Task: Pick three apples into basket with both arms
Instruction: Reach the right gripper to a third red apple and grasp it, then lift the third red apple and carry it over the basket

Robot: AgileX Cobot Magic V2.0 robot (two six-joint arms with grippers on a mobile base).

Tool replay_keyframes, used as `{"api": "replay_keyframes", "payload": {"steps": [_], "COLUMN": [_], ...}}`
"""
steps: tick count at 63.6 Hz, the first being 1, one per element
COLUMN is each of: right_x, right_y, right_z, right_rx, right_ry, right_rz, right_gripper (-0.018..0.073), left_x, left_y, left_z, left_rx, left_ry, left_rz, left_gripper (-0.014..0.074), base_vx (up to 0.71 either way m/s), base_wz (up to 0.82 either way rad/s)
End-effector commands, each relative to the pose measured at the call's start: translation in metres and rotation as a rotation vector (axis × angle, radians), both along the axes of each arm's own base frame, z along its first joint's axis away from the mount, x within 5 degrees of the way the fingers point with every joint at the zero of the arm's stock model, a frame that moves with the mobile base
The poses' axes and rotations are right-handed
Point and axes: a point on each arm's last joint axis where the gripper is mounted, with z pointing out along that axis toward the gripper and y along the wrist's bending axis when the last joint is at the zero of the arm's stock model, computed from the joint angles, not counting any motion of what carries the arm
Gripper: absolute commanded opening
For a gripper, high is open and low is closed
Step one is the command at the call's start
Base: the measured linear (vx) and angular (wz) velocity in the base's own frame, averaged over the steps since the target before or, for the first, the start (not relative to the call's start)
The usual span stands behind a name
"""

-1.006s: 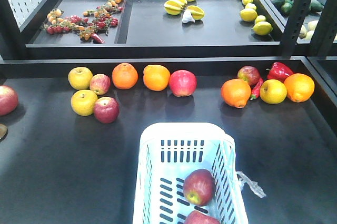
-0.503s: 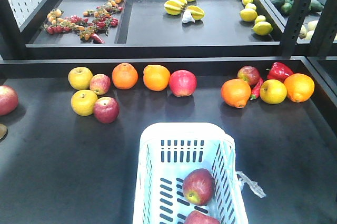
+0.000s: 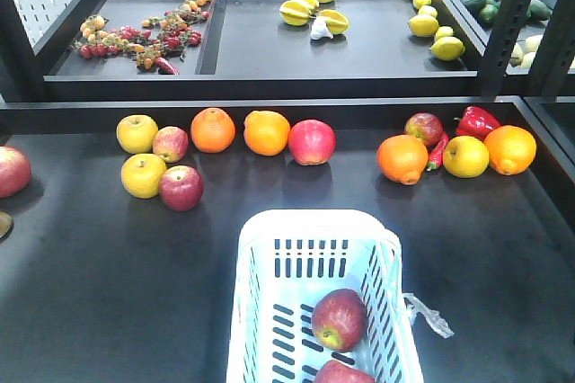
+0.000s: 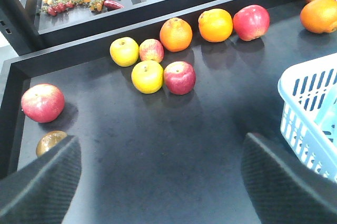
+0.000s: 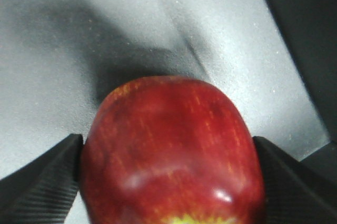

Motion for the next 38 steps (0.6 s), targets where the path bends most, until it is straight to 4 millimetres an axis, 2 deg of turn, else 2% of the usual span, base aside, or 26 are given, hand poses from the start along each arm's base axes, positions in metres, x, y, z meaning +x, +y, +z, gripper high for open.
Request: {"api": "replay_keyframes", "payload": {"steps": [1, 14, 21, 38], "right_x": [0.003, 0.004, 0.006, 0.015], "right_y": [-0.002, -0.001, 0.005, 0.059], "right_z": [0.020, 0.053, 0.074, 0.128], "right_rx": [-0.019, -0.064, -0.078, -0.119], "right_ry": [-0.062, -0.187, -0.263, -0.450], "right_rz": [-0.019, -0.036, -0.012, 0.228], "right_gripper": [0.0274, 0.0274, 0.0274, 0.0274], "left_x": [0.003, 0.003, 0.003, 0.003], "left_y": [-0.002, -0.002, -0.002, -0.002], "left_z": [0.011, 0.011, 0.011, 0.011], "left_rx": [-0.022, -0.022, -0.022, -0.022], "left_ry": [-0.076, -0.076, -0.076, -0.076], "left_rz": [-0.010, -0.010, -0.010, -0.010], "left_gripper": [0.0585, 0.0585, 0.0585, 0.0585], "base_vx": [0.00, 0.00, 0.00, 0.00], "base_wz": [0.00, 0.00, 0.00, 0.00]}}
